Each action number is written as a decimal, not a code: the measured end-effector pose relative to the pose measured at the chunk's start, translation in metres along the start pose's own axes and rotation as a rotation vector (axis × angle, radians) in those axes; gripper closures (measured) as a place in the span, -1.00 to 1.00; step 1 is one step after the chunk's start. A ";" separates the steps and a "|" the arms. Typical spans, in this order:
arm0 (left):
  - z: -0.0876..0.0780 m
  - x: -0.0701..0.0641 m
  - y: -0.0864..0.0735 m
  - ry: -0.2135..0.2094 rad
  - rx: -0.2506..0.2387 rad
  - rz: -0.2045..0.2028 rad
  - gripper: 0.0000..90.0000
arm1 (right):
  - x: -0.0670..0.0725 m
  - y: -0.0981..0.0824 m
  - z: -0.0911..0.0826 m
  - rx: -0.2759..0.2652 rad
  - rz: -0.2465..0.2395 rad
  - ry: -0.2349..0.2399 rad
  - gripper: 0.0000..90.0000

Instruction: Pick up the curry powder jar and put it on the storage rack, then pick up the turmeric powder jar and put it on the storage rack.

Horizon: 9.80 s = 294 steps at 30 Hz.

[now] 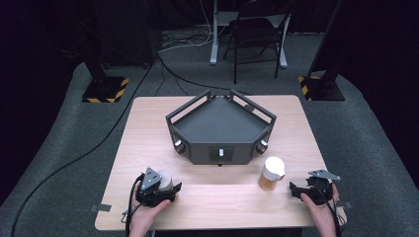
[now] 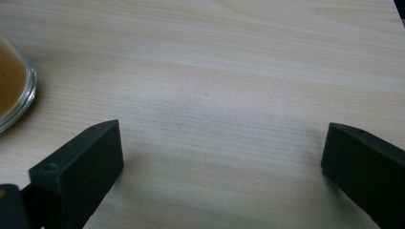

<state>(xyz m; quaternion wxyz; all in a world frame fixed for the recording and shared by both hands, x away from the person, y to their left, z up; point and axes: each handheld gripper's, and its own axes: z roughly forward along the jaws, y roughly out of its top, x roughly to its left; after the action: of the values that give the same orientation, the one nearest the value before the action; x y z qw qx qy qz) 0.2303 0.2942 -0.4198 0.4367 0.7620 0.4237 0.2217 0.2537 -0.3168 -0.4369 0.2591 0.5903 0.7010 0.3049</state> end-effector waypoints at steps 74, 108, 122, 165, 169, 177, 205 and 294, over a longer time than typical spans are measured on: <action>0.020 0.002 0.178 -0.034 -0.124 0.073 -0.19 | -0.001 0.001 0.001 0.000 -0.005 0.006 -1.00; 0.110 -0.007 0.222 0.028 -0.046 0.007 -0.19 | -0.003 0.002 0.001 0.001 -0.010 0.011 -1.00; 0.091 -0.001 0.225 0.023 -0.025 -0.004 -0.69 | -0.003 0.002 0.001 0.001 -0.010 0.011 -1.00; -0.019 0.045 0.022 0.040 -0.077 -0.013 -0.94 | -0.003 0.002 0.002 0.000 -0.012 0.013 -1.00; -0.017 0.044 0.009 0.065 -0.079 -0.032 -0.91 | -0.003 0.002 0.002 0.000 -0.012 0.013 -1.00; -0.004 0.050 -0.017 0.130 -0.017 -0.068 -0.91 | -0.003 0.002 0.002 0.000 -0.012 0.013 -1.00; 0.023 0.054 -0.009 0.156 0.200 -0.082 -0.94 | -0.003 0.002 0.002 0.000 -0.013 0.013 -1.00; 0.025 0.053 -0.007 0.160 0.207 -0.089 -1.00 | 0.061 0.030 -0.009 -0.194 -0.114 0.251 -0.37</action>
<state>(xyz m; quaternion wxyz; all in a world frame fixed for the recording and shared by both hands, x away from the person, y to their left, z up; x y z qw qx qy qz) 0.2737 0.3281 -0.4408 0.3301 0.7631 0.5113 0.2174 0.2572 -0.2546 -0.4085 0.2421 0.4790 0.7276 0.4272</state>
